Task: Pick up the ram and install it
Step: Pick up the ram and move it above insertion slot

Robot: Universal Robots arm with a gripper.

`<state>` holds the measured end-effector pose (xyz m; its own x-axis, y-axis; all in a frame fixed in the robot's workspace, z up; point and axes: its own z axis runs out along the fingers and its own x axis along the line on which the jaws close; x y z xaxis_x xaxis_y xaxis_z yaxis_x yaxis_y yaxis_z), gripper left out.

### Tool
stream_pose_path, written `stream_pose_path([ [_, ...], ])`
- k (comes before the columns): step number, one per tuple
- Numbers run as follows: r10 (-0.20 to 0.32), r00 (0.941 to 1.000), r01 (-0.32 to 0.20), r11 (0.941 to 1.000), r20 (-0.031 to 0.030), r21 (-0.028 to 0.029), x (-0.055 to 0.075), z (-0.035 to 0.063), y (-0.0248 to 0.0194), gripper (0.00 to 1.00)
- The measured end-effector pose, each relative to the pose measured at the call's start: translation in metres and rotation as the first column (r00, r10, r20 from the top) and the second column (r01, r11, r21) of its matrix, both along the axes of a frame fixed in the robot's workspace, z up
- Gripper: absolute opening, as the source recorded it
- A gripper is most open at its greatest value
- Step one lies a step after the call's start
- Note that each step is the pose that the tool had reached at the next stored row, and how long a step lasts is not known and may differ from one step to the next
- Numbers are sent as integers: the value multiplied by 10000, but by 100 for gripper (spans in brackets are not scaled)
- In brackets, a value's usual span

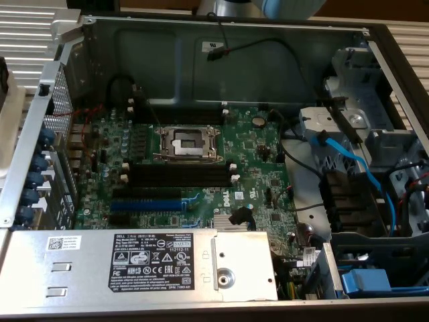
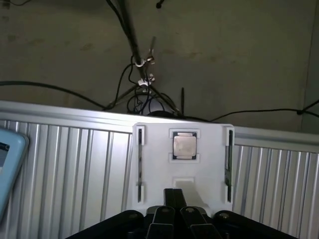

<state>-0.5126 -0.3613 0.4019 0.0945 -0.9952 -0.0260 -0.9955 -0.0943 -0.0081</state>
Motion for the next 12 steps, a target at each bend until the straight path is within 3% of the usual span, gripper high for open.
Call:
stream_pose_path([
  [2,50,10000,-50,10000,-1,0,0,0,-22,10],
  [7,79,10000,-79,10000,2,0,0,0,-23,10],
  [12,112,9999,-112,9999,1,9,0,-1,-83,10],
])
